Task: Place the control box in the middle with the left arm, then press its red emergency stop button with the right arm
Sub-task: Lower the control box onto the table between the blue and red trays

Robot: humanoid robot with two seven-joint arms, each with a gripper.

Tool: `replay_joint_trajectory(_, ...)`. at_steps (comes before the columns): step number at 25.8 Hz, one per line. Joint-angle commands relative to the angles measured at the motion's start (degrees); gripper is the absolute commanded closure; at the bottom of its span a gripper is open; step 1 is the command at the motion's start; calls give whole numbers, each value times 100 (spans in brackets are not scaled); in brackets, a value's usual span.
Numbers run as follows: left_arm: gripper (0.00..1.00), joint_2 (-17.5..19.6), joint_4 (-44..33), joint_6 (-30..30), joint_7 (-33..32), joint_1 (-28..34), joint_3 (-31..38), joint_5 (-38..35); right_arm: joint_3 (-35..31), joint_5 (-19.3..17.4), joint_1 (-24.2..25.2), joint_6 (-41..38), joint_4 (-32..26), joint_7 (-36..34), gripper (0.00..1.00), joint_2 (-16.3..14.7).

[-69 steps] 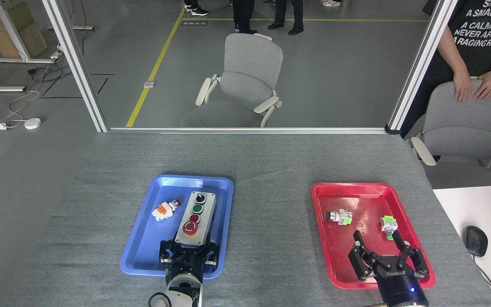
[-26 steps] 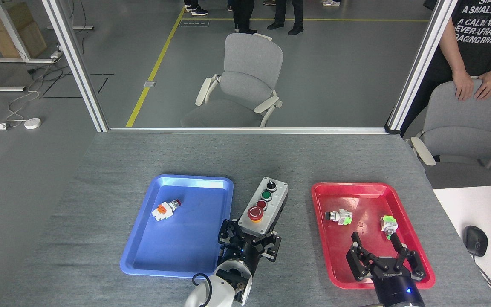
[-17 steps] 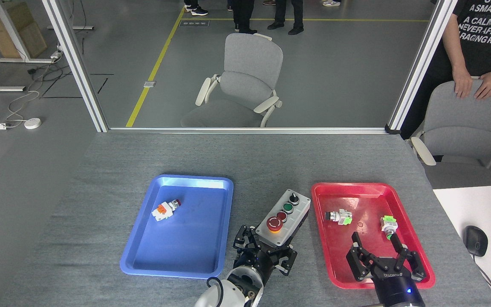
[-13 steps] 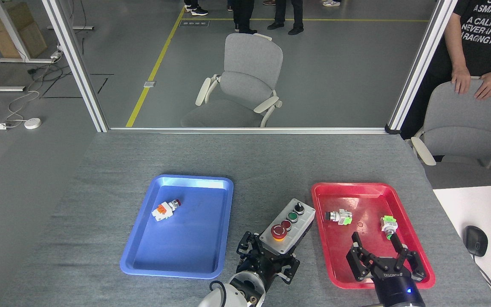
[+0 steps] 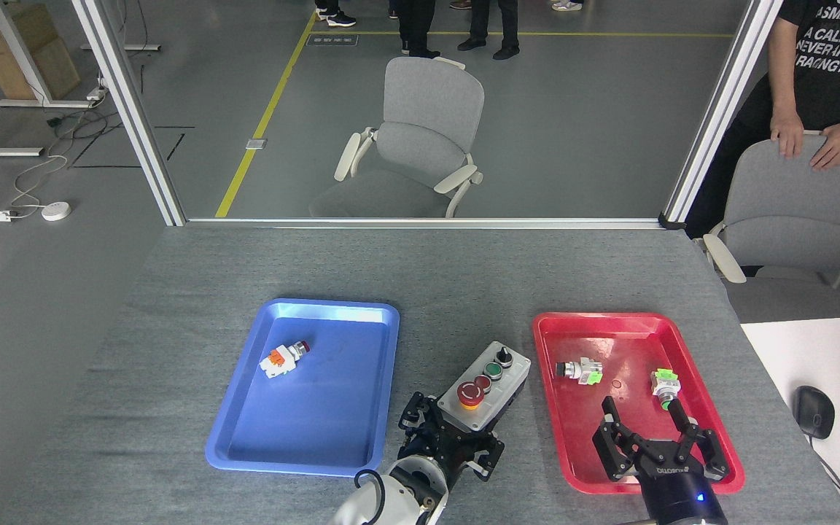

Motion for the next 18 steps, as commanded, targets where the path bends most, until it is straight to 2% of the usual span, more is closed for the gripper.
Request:
replay_joint_trajectory(1, 61, 2, 50, 61, -11, -22, 8, 2, -3, -5, 0, -1, 0, -29, 3, 0)
replay_joint_trajectory(2, 46, 2, 77, 105, -11, -22, 8, 11, 6, -5, 0, -1, 0, -29, 3, 0)
replay_joint_trajectory(3, 37, 2, 121, 149, -3, -22, 8, 2, 15, -5, 0, -1, 0, -29, 4, 0)
replay_joint_trajectory(8, 13, 10, 138, 167, 32, -13, 26, 2, 41, -5, 0, 7, 0, -29, 6, 9)
replay_joint_trajectory(15, 3, 10, 59, 175, 6, 4, 78, 2, 41, 4, 0, -1, 35, -29, 6, 26)
replay_joint_trajectory(18, 3, 10, -64, 175, 6, 40, 78, -7, 41, 4, -9, -1, 44, -20, 6, 53)
